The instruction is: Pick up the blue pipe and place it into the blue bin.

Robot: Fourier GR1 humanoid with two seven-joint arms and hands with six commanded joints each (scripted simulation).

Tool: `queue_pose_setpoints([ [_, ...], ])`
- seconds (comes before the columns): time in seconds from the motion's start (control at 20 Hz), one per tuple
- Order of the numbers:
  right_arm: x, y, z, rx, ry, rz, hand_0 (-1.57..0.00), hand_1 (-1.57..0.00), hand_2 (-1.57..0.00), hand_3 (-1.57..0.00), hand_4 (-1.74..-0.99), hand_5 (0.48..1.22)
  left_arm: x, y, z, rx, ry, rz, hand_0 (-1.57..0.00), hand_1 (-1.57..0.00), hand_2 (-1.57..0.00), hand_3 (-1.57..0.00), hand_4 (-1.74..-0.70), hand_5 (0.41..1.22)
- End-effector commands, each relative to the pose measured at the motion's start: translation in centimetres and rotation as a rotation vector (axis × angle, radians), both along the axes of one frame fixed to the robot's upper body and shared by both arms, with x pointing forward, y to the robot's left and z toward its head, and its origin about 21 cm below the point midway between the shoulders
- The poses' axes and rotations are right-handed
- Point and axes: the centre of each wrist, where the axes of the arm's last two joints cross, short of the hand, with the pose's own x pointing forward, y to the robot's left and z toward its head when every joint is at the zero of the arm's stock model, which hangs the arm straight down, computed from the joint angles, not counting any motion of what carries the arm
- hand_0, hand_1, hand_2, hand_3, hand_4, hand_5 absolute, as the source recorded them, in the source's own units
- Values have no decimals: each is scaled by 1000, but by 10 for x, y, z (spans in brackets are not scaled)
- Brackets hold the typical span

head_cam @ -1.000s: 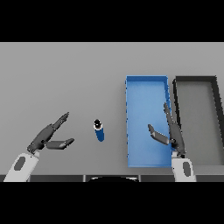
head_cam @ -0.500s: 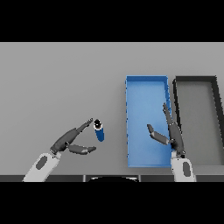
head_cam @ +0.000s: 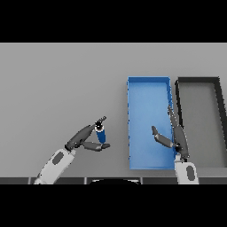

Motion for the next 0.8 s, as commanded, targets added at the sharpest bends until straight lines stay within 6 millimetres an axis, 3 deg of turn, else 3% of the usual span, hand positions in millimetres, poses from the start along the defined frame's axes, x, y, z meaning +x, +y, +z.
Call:
queue_pose_setpoints([
  [0.0,0,1,-1,-3,-3,2,1,1,1,1,-1221,645,-2,-4,-4,8,11,-9,1,1,1,1,-1051,418],
  [0.2,-1,0,-2,-17,-5,-5,1,1,1,1,-1207,650,2,-18,-9,-73,11,-26,1,1,1,1,-1107,463],
  [0.3,-1,-2,-4,-17,-7,1,1,1,1,1,-1213,655,7,-26,-8,-142,26,-14,1,-41,-151,-121,-1186,550],
  [0.35,-1,-4,-4,-14,-6,-1,1,1,1,1,-1217,655,8,-28,-8,-165,38,-6,-10,-156,-308,-276,-1243,613],
  [0.4,0,-2,-4,-11,-5,3,1,1,1,1,-1220,656,7,-28,-10,-204,57,-1,-125,-319,-485,-535,-1281,735],
  [0.5,1,-3,-7,-15,8,-4,1,1,1,1,-1219,657,2,-35,-11,-223,55,2,-602,-752,-865,-908,-1439,910],
  [0.65,3,-3,-4,1,4,-1,1,1,1,1,-1233,660,-5,-39,-11,-233,48,-18,-1075,-1151,-1210,-1194,-1580,1062],
  [0.75,2,2,-4,6,8,9,1,1,1,1,-1224,651,-7,-43,-12,-224,21,-21,-1253,-1302,-1340,-1330,-1530,1119],
])
